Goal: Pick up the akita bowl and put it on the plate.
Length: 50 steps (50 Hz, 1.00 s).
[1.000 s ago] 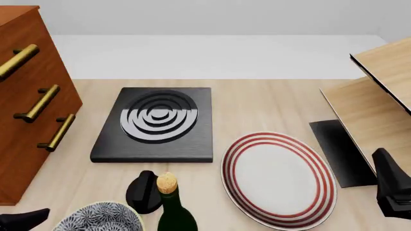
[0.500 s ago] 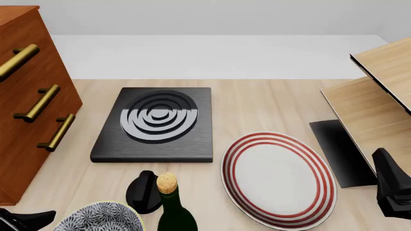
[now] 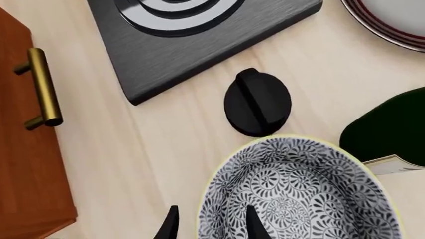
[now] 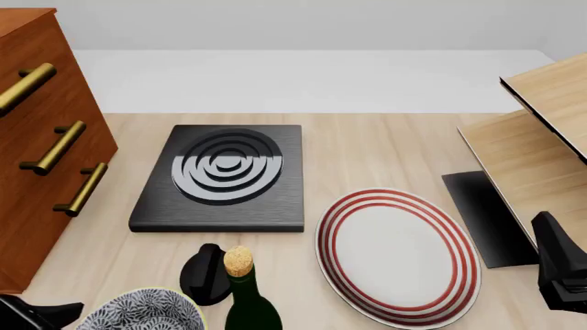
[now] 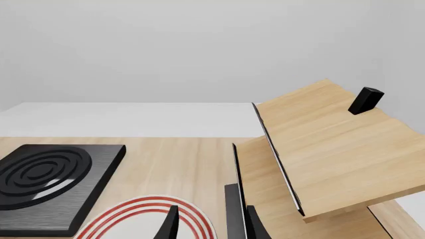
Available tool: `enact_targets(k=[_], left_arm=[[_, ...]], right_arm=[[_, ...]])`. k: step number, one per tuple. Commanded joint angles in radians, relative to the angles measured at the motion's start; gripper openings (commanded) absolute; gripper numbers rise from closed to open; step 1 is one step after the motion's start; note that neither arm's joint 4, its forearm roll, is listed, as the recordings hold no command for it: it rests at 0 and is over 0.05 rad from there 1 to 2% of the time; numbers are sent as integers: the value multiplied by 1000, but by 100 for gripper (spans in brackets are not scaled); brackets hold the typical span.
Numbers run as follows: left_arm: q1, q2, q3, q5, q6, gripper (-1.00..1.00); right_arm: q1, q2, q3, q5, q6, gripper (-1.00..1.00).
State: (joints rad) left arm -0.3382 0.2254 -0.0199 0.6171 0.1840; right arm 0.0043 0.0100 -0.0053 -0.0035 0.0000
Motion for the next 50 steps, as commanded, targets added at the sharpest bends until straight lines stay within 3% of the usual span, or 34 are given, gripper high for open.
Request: enact_targets(k=[1, 19, 38, 39, 41, 48, 50], left_arm=[[-2, 44, 20, -29, 1, 100], [5, 159, 20, -128, 3, 100], [-3, 211, 20, -164, 17, 100], [-3, 200, 20, -156, 20, -100], [-18, 121, 20, -79, 26, -100], [-27, 64, 20, -27, 36, -100], [-37, -7, 20, 37, 52, -100]], right_arm=[[0, 0, 0, 0, 0, 100], [0, 0, 0, 0, 0, 100], [0, 0, 0, 0, 0, 100], [0, 0, 0, 0, 0, 100], [0, 0, 0, 0, 0, 100], [0, 0, 0, 0, 0, 100], [0, 0, 0, 0, 0, 100]])
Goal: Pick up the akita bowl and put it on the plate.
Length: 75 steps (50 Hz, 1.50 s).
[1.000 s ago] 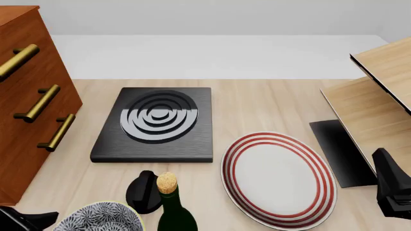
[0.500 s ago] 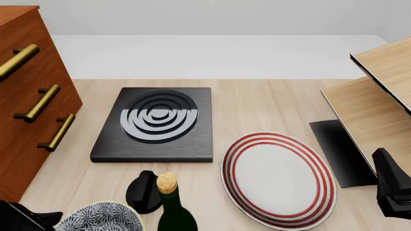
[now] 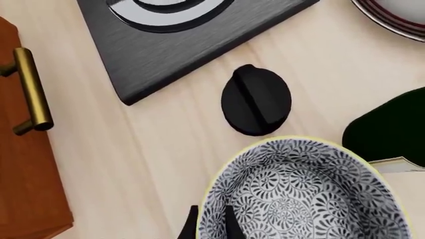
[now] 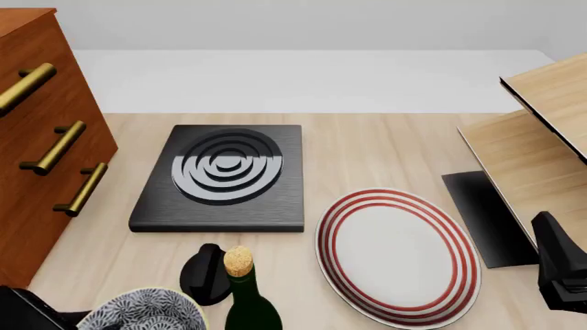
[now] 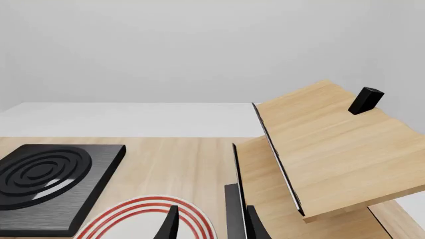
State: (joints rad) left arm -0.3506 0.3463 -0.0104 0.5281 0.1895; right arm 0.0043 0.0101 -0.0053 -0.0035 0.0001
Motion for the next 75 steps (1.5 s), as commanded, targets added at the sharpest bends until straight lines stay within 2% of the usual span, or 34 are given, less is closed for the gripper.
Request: enact_targets(k=[1, 6, 8, 29, 43, 47, 54, 63, 71, 75], left_arm=[[-23, -146, 10, 140, 38, -100], [-24, -308, 10, 307, 43, -100], [-19, -337, 10, 336, 43, -100], [56, -345, 10, 257, 73, -100], [87, -346, -2, 207, 58, -100], [118, -346, -45, 216, 70, -100], [120, -346, -106, 250, 68, -100], [153, -346, -226, 310, 82, -100], [180, -346, -389, 376, 86, -100], [181, -343, -430, 391, 91, -100]], right_arm=[[0, 0, 0, 0, 0, 100], [0, 0, 0, 0, 0, 100], [0, 0, 0, 0, 0, 100], [0, 0, 0, 0, 0, 100], [0, 0, 0, 0, 0, 100], [0, 0, 0, 0, 0, 100], [0, 0, 0, 0, 0, 100], [0, 0, 0, 0, 0, 100], [0, 0, 0, 0, 0, 100], [0, 0, 0, 0, 0, 100]])
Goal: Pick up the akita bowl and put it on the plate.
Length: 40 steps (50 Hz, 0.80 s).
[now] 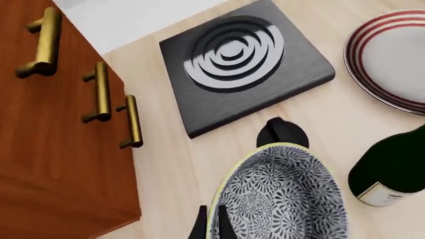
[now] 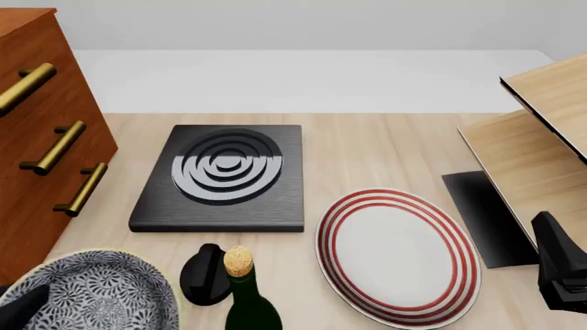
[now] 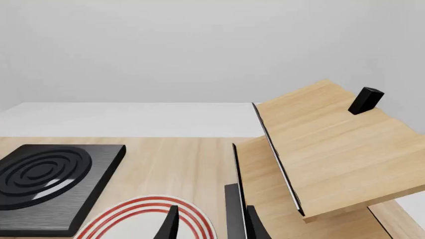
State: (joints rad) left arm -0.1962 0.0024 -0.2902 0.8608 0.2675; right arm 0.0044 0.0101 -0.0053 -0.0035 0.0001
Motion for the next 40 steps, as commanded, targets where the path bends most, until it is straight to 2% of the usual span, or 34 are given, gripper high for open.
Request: enact_targets(k=[1, 11, 16, 29, 40], left_arm=[[26, 3, -158, 59, 13, -100], [61, 49, -262, 8, -2, -100], [92, 93, -288, -85, -31, -100], [113, 217, -274, -328, -96, -100], [104, 370, -303, -530, -200, -100]], right_arm=[[0, 0, 0, 0, 0, 100], [0, 0, 0, 0, 0, 100], [0, 0, 0, 0, 0, 100], [0, 0, 0, 0, 0, 100], [0, 0, 0, 0, 0, 100]])
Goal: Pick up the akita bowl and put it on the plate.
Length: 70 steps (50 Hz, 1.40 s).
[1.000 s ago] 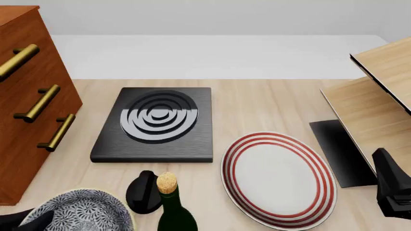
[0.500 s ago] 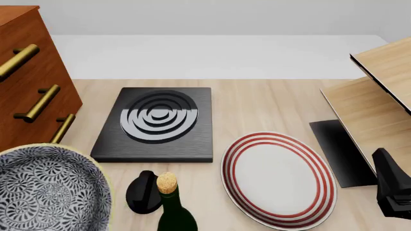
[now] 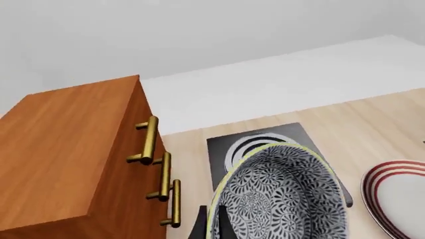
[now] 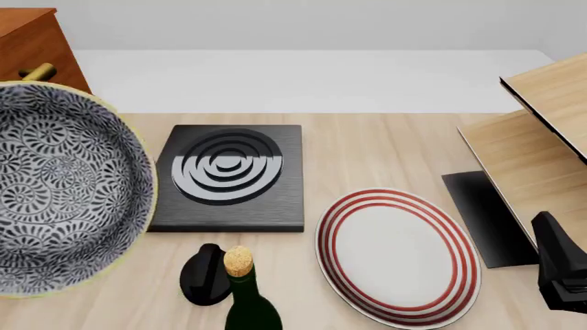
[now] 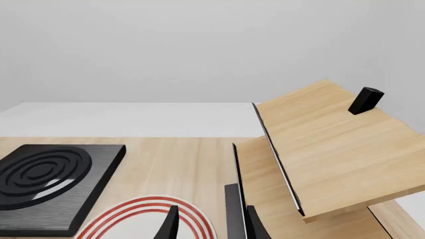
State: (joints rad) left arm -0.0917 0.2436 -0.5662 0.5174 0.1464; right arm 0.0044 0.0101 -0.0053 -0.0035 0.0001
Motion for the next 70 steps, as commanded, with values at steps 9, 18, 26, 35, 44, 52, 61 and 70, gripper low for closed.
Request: enact_targets(k=[9, 18, 26, 35, 44, 52, 61, 70], left_arm=[[-56, 265, -84, -289, -152, -100], [-169, 425, -143, -356, -263, -100], [-278, 568, -230, -357, -298, -100], [-371, 735, -326, -349, -327, -100], [-473, 865, -388, -368, -352, -100], [-580, 921, -412, -363, -423, -100], [-664, 942, -424, -364, -476, -100], [-734, 988, -445, -402, -526, -100]], right_arm=[[0, 0, 0, 0, 0, 100], [0, 0, 0, 0, 0, 100], [0, 0, 0, 0, 0, 100], [0, 0, 0, 0, 0, 100], [0, 0, 0, 0, 0, 100], [0, 0, 0, 0, 0, 100], [0, 0, 0, 0, 0, 100], [0, 0, 0, 0, 0, 100]])
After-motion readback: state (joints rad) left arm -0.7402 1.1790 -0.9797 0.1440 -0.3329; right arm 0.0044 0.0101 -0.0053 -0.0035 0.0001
